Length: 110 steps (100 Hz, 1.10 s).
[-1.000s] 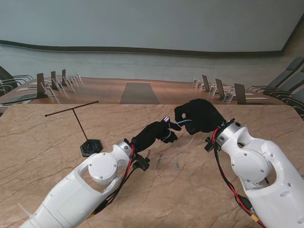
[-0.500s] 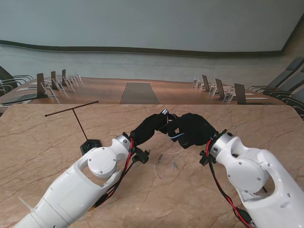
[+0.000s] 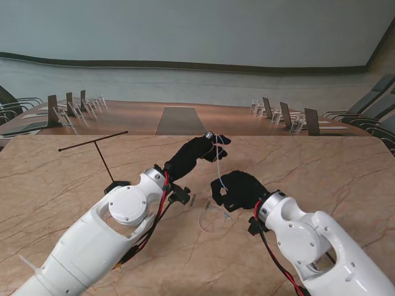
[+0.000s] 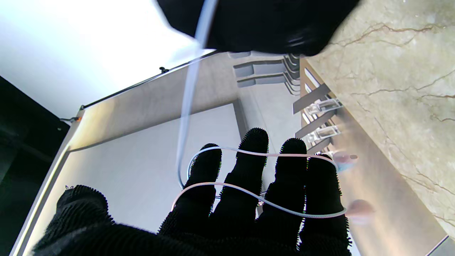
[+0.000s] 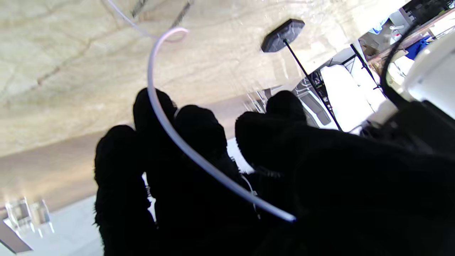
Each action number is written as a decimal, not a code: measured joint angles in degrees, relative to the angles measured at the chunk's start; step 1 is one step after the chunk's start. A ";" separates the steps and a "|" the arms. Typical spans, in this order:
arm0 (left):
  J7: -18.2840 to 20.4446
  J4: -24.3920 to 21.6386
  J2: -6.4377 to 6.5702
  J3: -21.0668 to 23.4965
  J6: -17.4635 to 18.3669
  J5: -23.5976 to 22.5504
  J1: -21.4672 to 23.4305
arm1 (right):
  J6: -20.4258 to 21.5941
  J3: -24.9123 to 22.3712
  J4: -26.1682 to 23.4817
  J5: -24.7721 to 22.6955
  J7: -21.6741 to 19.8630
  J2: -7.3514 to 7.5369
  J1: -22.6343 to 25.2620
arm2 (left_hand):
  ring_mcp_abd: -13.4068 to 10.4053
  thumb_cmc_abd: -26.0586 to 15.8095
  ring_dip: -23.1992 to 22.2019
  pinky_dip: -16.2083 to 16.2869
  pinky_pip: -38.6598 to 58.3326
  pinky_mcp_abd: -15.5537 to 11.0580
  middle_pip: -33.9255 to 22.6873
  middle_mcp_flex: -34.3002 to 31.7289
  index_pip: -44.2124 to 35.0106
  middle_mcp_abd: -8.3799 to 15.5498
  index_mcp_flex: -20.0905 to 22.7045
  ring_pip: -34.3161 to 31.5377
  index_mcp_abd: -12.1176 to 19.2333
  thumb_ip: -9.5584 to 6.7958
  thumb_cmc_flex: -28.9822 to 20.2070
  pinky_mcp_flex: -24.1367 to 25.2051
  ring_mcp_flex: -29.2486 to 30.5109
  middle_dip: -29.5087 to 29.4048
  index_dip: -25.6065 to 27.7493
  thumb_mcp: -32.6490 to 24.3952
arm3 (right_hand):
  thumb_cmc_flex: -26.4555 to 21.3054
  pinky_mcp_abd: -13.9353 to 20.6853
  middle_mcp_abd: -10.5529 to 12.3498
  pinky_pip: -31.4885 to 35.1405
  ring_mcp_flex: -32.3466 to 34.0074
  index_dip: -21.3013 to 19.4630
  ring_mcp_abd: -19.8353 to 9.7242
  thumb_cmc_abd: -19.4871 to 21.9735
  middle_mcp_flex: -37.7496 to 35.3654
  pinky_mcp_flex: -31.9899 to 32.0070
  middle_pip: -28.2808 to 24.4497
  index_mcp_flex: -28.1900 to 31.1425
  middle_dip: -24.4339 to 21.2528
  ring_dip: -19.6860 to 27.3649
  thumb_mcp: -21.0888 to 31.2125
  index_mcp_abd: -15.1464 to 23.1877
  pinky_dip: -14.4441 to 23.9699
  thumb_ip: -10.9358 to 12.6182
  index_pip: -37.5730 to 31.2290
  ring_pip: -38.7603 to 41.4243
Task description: Take the wired earphone off the rack, coil the cable and place them on the table
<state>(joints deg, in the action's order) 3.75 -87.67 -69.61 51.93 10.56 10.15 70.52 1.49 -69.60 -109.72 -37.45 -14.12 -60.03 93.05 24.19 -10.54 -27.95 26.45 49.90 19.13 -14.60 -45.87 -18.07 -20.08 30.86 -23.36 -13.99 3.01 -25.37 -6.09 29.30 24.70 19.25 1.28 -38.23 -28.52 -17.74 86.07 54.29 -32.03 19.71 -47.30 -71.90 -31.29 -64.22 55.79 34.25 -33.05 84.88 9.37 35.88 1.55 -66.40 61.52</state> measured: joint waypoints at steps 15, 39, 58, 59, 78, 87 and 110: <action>0.17 -0.54 0.13 0.01 0.05 0.00 0.01 | -1.80 2.26 2.99 0.12 0.37 -0.12 -1.09 | -0.01 0.00 0.33 -0.08 0.00 -0.03 0.00 0.00 0.01 0.01 0.00 0.00 0.23 0.00 0.00 0.00 0.00 -0.01 0.00 0.00 | -0.18 0.00 0.00 0.00 -0.06 0.00 0.01 -0.01 -0.01 0.27 0.66 0.01 -0.46 0.02 0.00 -0.17 0.00 0.00 -0.01 -0.20; 0.28 -1.03 0.20 -0.38 0.20 0.97 0.00 | -4.50 7.30 8.01 0.77 0.83 -0.15 -4.96 | -0.08 0.00 0.35 -0.11 -0.02 -0.17 0.00 0.01 0.00 0.02 0.00 0.00 0.23 0.00 0.00 -0.04 0.00 -0.01 0.00 0.00 | -0.21 0.00 -0.18 0.00 -0.73 0.00 0.07 -0.01 0.75 1.27 0.72 0.02 -0.61 0.10 0.00 -0.23 0.00 0.00 -0.02 -0.29; 0.72 -1.55 0.20 -0.74 0.10 2.03 -0.03 | -7.76 11.67 12.60 1.79 0.97 -0.43 -8.94 | -0.22 0.00 0.43 -0.66 -0.08 -0.45 0.01 2.01 0.01 0.03 -1.06 0.37 0.23 0.00 -0.12 -0.05 -0.03 -0.03 0.00 0.00 | -0.29 0.00 -0.24 0.00 -1.13 -0.06 0.10 0.12 0.97 1.50 0.72 0.01 -0.66 0.10 0.00 -0.23 0.00 0.00 -0.37 -0.29; 0.73 -1.60 0.20 -0.75 0.08 2.07 -0.03 | -7.91 11.85 12.89 1.86 1.03 -0.48 -9.12 | -0.22 0.00 0.44 -0.66 -0.09 -0.46 0.01 1.95 0.01 0.03 -1.38 0.37 0.23 0.00 -0.13 -0.05 -0.03 -0.03 0.00 0.00 | -0.30 0.00 -0.32 0.00 -1.23 -0.06 0.11 0.12 1.27 1.78 0.72 0.00 -0.68 0.10 0.00 -0.23 0.00 0.00 -0.39 -0.29; 1.05 -2.44 0.19 -0.94 -0.12 2.94 0.21 | -9.53 14.48 17.38 2.23 2.59 -1.14 -12.06 | -0.22 0.00 0.49 -0.68 -0.90 -0.49 0.01 3.01 0.01 0.03 -3.18 0.46 0.23 0.00 -0.15 -0.54 -0.30 -0.03 0.00 0.00 | -0.33 0.00 -0.56 0.00 -1.75 -1.56 0.22 1.83 2.14 2.16 -0.35 -1.19 -0.55 0.10 -0.04 -0.37 0.09 0.00 -1.53 -0.07; 1.54 -3.09 0.21 -1.01 -0.39 3.50 0.49 | -10.09 15.85 19.67 2.25 4.37 -1.48 -13.70 | -0.22 0.00 0.49 -0.70 -0.93 -0.49 0.13 2.92 0.01 0.05 -3.68 0.46 0.23 0.00 -0.15 -1.46 -0.30 -0.03 0.00 0.00 | -0.35 0.00 -0.57 0.36 -1.76 -2.61 0.22 3.69 2.67 2.14 -1.98 -2.13 0.18 -0.02 -0.22 -0.55 0.77 0.00 -2.64 1.08; 2.69 -4.72 0.43 -1.27 -1.59 4.51 1.56 | -10.80 18.24 25.63 2.65 7.87 -2.76 -18.19 | -0.06 0.00 0.53 -0.70 -0.18 0.71 -0.25 4.53 0.01 0.09 -4.44 -1.59 0.84 0.00 -0.16 -4.17 0.68 0.07 0.11 0.00 | -0.84 0.00 -0.56 1.17 -1.77 -3.79 0.22 5.92 2.85 1.07 -4.85 -3.52 0.86 -0.66 -1.09 -0.78 1.51 -0.08 -4.18 3.35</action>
<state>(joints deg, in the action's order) 6.43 -92.40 -69.18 50.66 8.96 14.66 72.08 -9.31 -51.36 -84.09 -34.80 -6.25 -62.79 74.86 24.13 -10.54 -27.42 25.75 49.72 19.84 -14.85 -41.35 -18.06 -19.99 26.42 -24.95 -13.15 3.01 -25.53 -10.25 29.98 24.77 19.36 1.28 -39.07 -28.52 -18.30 87.24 52.52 -35.82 19.93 -41.39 -69.05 -30.22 -69.07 52.27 35.10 -33.71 83.79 8.59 37.40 1.48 -70.58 64.87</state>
